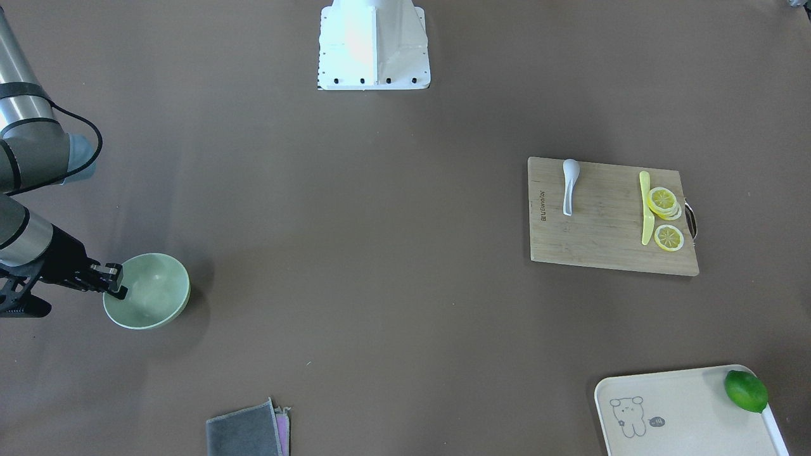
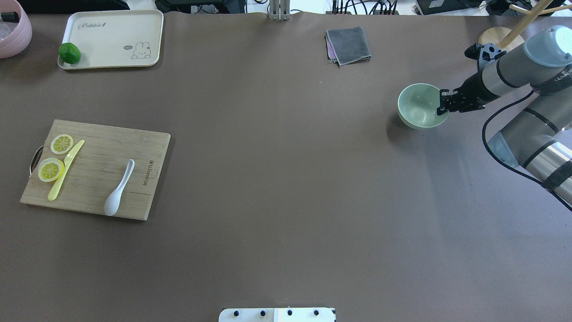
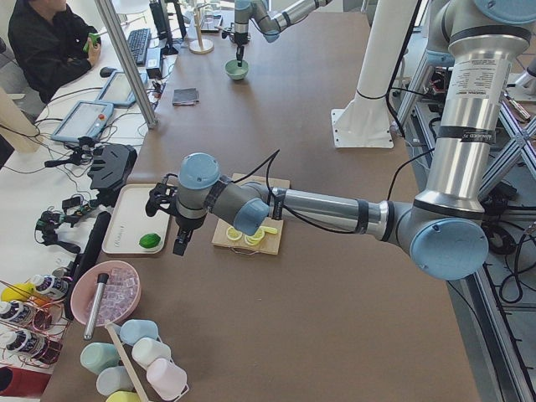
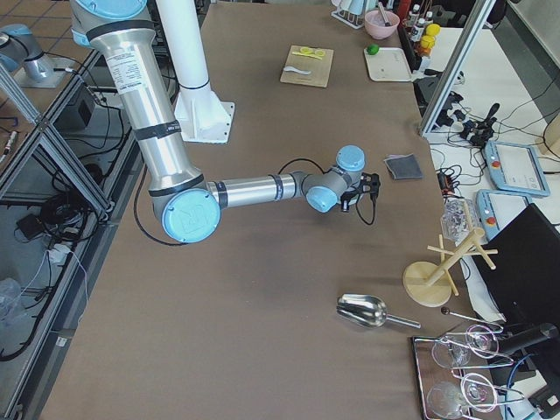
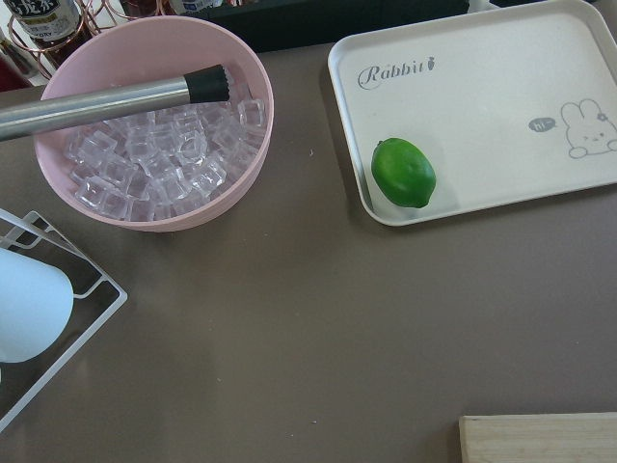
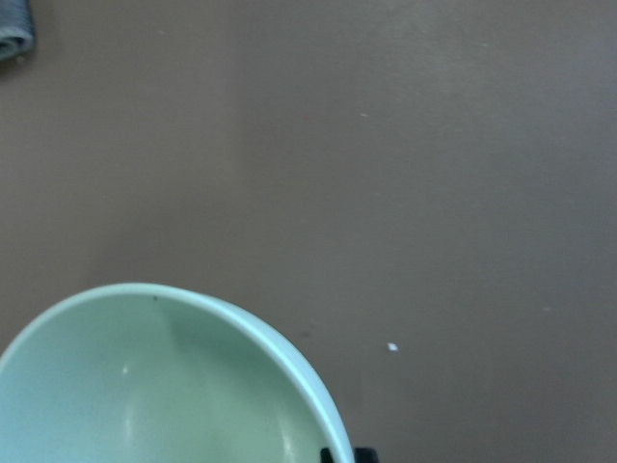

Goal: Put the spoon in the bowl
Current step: 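Slide the pale green bowl with the right gripper toward the table center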

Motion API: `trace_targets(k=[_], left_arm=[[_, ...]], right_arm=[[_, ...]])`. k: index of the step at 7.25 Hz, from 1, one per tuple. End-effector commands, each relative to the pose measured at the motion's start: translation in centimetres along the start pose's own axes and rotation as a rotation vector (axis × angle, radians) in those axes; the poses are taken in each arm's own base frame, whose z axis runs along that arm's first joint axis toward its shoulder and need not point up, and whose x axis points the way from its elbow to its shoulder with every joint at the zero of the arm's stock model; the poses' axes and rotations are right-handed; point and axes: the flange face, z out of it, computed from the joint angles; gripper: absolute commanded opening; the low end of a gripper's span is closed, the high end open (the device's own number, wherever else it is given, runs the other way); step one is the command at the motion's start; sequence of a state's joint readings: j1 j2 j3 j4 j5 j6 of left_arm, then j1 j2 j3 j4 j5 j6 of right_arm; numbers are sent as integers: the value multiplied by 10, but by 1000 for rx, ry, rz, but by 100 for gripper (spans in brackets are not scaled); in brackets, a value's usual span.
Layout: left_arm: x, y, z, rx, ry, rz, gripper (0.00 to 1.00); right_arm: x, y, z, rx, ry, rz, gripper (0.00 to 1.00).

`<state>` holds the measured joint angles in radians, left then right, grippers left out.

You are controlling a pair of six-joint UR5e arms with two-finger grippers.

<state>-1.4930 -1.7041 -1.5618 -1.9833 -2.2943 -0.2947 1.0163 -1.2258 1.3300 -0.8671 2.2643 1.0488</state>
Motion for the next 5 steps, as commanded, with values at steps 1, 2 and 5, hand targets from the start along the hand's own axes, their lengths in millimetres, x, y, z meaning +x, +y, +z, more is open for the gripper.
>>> trace_targets(k=[1, 2, 5], left_arm=[[-1, 0, 1, -2, -1, -3, 98], [-3, 0, 5, -8, -1, -3, 98], [14, -5, 15, -21, 12, 22, 98]], right_arm=[[-90, -3, -8, -20, -115, 10, 0], [-154, 16, 13, -44, -138, -3, 0], [-365, 101, 63, 35, -62, -33, 0]])
